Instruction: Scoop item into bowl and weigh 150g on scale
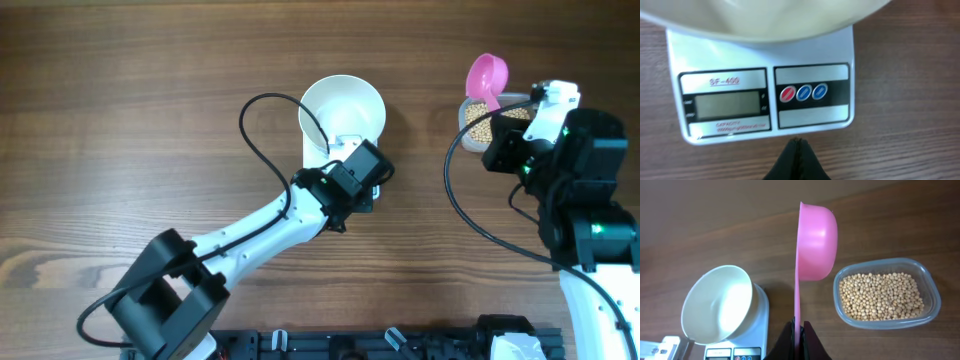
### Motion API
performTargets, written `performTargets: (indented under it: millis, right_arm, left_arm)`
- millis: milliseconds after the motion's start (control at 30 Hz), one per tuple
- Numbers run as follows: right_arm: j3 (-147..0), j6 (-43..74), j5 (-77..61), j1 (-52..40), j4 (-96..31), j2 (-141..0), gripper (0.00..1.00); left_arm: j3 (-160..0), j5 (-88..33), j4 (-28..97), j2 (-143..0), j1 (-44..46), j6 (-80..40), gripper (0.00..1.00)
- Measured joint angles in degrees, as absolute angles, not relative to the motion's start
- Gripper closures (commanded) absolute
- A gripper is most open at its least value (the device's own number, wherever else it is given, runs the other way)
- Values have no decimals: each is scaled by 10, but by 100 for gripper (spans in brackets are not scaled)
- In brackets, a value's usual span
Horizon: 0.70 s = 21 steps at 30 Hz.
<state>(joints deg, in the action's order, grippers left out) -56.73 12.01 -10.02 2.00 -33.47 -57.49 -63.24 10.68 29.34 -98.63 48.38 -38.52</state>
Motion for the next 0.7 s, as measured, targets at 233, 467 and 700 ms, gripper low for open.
performTargets:
  millis: [233,467,700]
  right_arm:
    - [-567,117,-100,20,-334,-585,96]
    - [-567,116,-100,20,-334,-585,96]
    - [-567,116,-100,20,-322,-585,96]
  left_arm:
    - [-632,109,275,-1021,484,-385,96]
    - [-632,117,243,-1039,471,-385,96]
    - [-632,129,228,-1046,460,-373,96]
